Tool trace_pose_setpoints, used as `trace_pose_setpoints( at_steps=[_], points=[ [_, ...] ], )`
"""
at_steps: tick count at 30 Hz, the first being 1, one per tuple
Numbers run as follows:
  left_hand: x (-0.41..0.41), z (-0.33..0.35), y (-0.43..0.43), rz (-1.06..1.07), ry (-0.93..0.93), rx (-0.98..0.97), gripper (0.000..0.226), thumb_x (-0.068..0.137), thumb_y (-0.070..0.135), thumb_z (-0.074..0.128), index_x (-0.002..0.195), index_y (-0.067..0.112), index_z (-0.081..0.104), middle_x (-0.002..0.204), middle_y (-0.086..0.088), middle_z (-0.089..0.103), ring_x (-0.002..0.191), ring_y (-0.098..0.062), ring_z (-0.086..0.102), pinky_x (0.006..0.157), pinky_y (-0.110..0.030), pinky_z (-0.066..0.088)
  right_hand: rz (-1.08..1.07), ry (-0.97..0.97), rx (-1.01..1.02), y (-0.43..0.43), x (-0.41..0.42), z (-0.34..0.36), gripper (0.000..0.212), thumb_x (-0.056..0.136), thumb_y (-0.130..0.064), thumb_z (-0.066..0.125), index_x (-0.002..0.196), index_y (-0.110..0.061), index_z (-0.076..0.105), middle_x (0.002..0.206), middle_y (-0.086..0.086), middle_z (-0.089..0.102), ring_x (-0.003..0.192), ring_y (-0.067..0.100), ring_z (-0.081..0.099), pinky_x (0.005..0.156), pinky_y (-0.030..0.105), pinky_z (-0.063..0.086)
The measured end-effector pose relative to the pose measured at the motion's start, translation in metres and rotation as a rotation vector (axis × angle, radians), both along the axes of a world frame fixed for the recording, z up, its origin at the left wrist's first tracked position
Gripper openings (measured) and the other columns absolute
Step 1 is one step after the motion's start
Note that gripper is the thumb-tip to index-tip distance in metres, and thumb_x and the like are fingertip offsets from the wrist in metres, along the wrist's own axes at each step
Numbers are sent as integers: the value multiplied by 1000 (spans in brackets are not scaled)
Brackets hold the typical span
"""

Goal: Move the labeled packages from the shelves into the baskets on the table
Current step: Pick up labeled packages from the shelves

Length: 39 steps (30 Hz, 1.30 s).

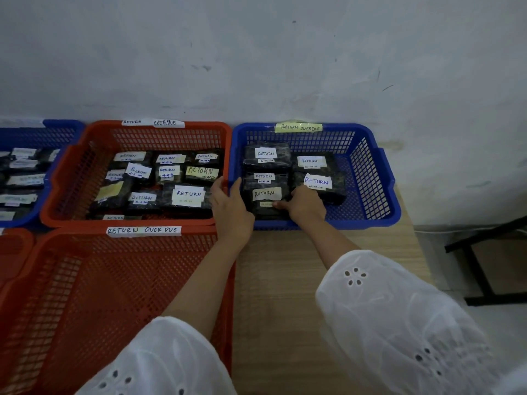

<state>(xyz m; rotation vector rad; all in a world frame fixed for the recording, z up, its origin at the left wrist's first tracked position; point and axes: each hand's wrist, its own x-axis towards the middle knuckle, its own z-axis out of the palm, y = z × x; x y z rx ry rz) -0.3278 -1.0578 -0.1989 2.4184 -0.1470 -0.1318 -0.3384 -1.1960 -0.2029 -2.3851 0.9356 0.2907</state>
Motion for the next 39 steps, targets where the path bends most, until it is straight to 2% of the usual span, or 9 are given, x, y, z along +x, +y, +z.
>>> trace_pose_setpoints(
  at_steps=[8,12,17,22,24,26,28,32,39],
  points=[
    [6,4,3,17,71,-166,61,87,-4,49,144,10,32,148,-12,13,137,-24,18,114,-32,25,-23,-64,14,-2,-7,7,47,73,-55,73,79,-13,53,73,2,56,73,22,56,47,25,30],
    [8,9,8,7,117,-238,57,91,4,52,143,12,33,146,-9,14,137,-21,20,113,-31,27,-42,-136,-12,-2,-16,9,45,84,-54,62,107,-14,61,103,5,64,93,23,59,63,29,38],
    [6,22,24,-33,135,-284,53,92,9,53,142,18,36,138,-10,24,131,-22,28,112,-31,28,-51,-291,-15,17,-30,15,45,90,-39,59,129,-19,48,129,7,53,123,26,44,95,47,43],
    [9,41,67,-128,60,-317,48,93,12,52,139,23,41,130,-5,32,110,-13,46,99,-15,38,-152,-473,8,63,-36,32,47,89,-31,61,132,-18,46,133,6,50,125,26,38,98,45,38],
    [11,48,95,-166,12,-307,46,94,13,52,137,24,44,137,-7,35,110,-8,44,92,-7,30,-182,-552,21,88,-36,38,44,90,-30,59,131,-18,48,131,7,50,123,26,38,96,42,38],
    [16,55,126,-204,-11,-298,44,94,14,51,136,24,44,141,-7,38,128,-16,37,104,-22,29,-215,-637,39,116,-34,47,42,91,-29,58,130,-18,49,130,7,52,122,25,38,97,42,37],
    [22,62,157,-231,-20,-284,44,95,14,51,137,23,44,140,-6,40,131,-20,36,108,-32,32,-245,-698,76,147,-30,57,42,91,-30,58,131,-19,50,130,6,52,125,24,37,101,44,35],
    [30,67,218,-293,-104,-273,42,94,13,52,135,21,46,138,-2,44,130,-17,37,101,-24,28,-210,-698,58,211,-28,69,48,90,-36,57,135,-23,46,135,5,49,129,24,33,105,44,32],
    [27,74,318,-306,-137,-311,40,91,10,55,131,18,51,129,-8,52,124,-23,42,107,-34,31,-131,-672,35,313,-41,81,55,90,-42,57,141,-24,42,143,3,43,134,24,29,110,41,28]
  ],
)
